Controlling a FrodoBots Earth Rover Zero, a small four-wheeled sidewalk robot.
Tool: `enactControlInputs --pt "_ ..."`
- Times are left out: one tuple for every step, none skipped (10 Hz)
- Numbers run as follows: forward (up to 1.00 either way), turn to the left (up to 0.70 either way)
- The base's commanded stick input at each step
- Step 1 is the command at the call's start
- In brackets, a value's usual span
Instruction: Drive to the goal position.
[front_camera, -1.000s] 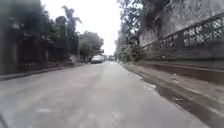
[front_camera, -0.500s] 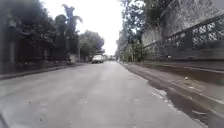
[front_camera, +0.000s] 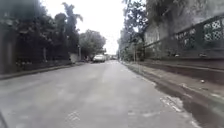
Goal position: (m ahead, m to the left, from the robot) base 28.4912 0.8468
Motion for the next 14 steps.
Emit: enactControlInputs --pt "0.85 0.00" --pt "0.85 0.00" --pt "0.85 0.00" --pt "0.85 0.00" --pt "0.85 0.00" --pt "0.85 0.00" --pt "0.85 0.00" --pt "0.85 0.00" --pt "0.85 0.00" --pt "0.85 0.00" --pt "0.85 0.00" --pt "0.85 0.00" --pt "0.85 0.00" --pt "0.85 0.00"
